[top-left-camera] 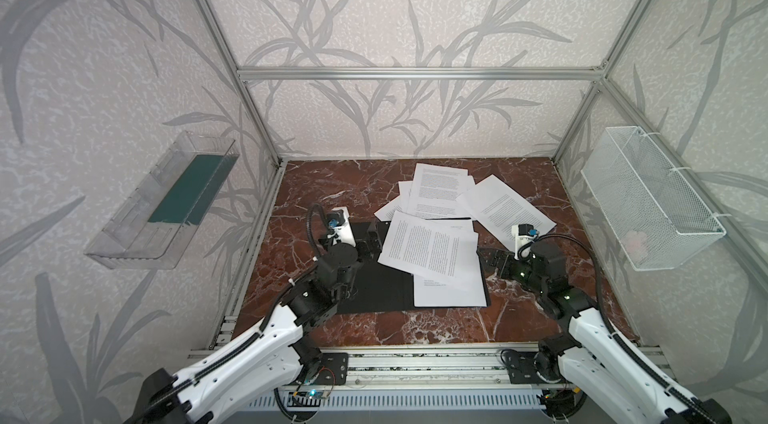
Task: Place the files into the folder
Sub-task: 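Lay the held sheet onto the open black folder with the left gripper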
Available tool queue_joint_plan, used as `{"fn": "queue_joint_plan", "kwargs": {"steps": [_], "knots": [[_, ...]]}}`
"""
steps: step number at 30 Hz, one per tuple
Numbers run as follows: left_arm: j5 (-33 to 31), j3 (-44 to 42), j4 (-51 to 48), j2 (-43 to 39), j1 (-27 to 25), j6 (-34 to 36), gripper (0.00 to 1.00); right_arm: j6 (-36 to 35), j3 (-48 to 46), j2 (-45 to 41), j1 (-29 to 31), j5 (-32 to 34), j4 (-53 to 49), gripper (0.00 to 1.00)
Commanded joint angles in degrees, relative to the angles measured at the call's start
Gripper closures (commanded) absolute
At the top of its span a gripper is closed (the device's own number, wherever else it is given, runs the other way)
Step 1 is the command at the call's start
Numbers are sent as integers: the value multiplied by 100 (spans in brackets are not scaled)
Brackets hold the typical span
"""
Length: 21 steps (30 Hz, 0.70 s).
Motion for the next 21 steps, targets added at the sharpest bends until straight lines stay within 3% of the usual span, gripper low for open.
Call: {"fn": "queue_joint_plan", "kwargs": {"steps": [1,5,15,21], "knots": [[1615,-407,-1549,-270,-16,-2402,1,7,59,59,1,-212,294,1],[2076,-1170,-173,-45,-162,-3312,1,29,53,172,11,-356,444,1],[2371,-1290,2527,2576,-202,-3961,9,12,47,388,20,-491,645,1],[2242,-1234,3484,3434,-195,-4215,19,16,40,373,20,-491,646,1]]}}
